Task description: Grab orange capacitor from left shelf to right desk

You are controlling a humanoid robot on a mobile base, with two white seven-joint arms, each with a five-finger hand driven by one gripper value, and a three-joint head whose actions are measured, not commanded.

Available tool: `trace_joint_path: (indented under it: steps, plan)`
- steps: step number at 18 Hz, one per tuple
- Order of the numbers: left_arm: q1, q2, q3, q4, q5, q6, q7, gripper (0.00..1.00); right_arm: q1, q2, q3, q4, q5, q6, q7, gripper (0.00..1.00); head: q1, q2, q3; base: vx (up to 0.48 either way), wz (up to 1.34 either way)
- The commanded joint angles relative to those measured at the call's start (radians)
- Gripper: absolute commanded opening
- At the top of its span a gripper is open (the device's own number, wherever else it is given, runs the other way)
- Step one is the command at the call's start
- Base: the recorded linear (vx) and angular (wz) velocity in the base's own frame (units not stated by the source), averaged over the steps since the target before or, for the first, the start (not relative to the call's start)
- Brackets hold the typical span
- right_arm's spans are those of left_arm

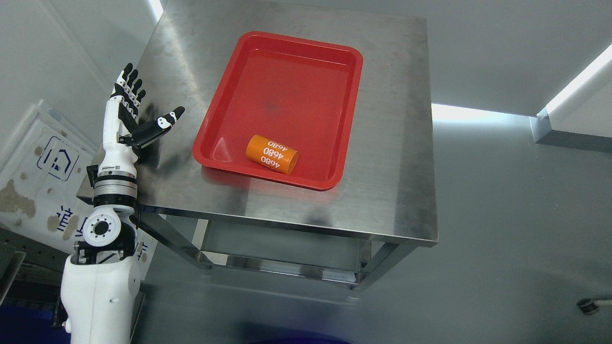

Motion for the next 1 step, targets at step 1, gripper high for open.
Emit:
trace_joint_path:
  steps: [1]
  plan:
    - [0.003,-0.030,-0.013,0.000,-0.015,0.004,-0.003,1.00,-0.002,-0.017,-0.011,-0.034,0.005,0.000,0.000,1.00,0.0000,0.000,0.000,0.000,0.01]
